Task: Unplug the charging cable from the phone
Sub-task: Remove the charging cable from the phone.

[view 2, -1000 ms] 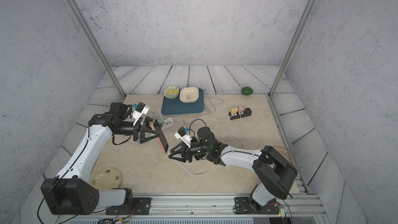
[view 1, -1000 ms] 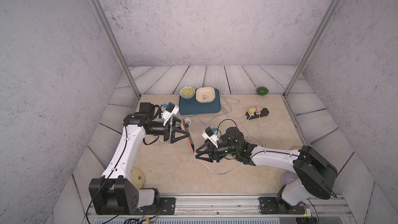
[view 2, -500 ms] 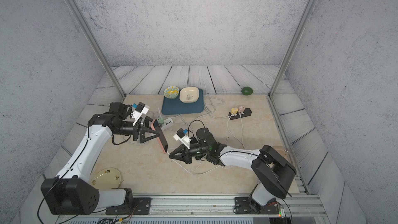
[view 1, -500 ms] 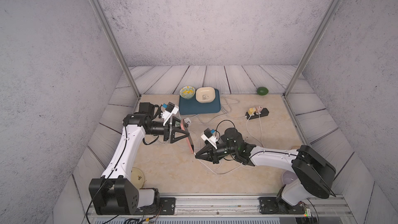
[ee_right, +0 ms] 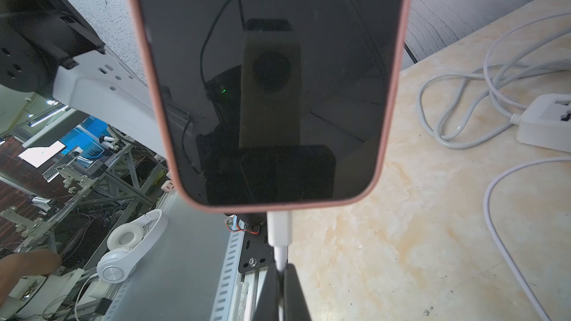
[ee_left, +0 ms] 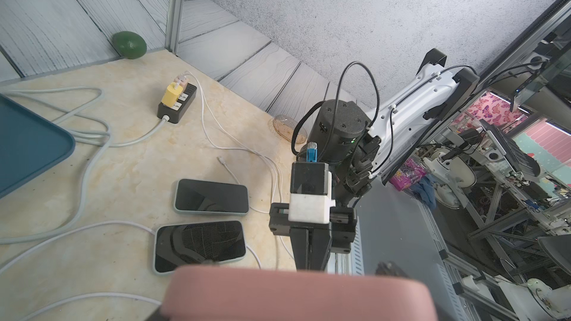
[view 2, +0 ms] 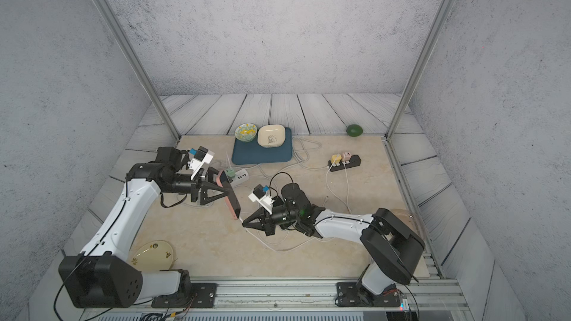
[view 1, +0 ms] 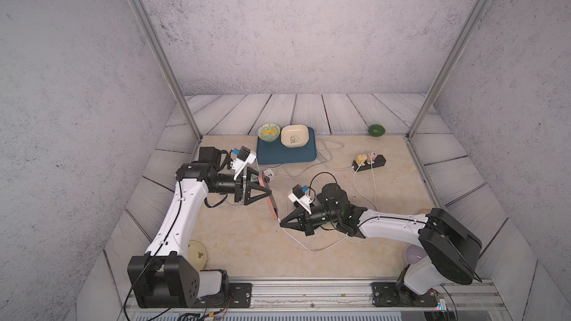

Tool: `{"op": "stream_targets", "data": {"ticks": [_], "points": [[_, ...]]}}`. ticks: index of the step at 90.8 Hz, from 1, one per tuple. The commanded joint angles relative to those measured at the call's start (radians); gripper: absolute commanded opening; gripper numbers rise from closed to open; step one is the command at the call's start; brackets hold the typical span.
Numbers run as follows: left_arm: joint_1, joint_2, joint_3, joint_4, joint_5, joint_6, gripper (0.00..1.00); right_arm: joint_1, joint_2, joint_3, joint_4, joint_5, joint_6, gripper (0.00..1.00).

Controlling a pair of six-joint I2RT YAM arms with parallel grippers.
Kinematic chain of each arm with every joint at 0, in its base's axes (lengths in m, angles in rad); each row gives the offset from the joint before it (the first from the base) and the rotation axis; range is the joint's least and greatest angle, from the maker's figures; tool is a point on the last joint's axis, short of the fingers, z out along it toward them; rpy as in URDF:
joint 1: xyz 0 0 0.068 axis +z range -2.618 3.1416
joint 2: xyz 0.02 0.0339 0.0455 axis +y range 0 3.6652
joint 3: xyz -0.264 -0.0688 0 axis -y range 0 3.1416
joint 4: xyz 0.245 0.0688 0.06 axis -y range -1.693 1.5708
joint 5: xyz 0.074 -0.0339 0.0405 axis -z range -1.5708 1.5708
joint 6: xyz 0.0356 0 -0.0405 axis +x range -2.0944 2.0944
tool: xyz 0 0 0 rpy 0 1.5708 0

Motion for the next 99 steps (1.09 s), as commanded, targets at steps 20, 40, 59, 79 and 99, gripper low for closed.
{"op": "stream_targets", "data": {"ticks": [20,40,59,79,99], "points": [[0.027,-0.01,0.044,-0.011,0.053,0.001,0.17,0.015,-0.005,-0.01,-0.008,0.0,-0.033,0.0],[0.037,-0.009,0.046,-0.014,0.056,0.001,0.17,0.015,0.003,-0.016,-0.005,0.005,-0.037,0.0],[0.041,-0.01,0.05,-0.021,0.057,0.005,0.16,0.015,0.021,0.001,-0.032,0.026,-0.034,0.0],[0.042,-0.01,0.052,-0.047,0.058,0.034,0.17,0.015,0.065,0.049,-0.112,0.102,-0.003,0.0],[0.043,-0.012,0.047,-0.062,0.058,0.053,0.16,0.015,0.094,0.112,-0.252,0.306,0.03,0.0]]}}
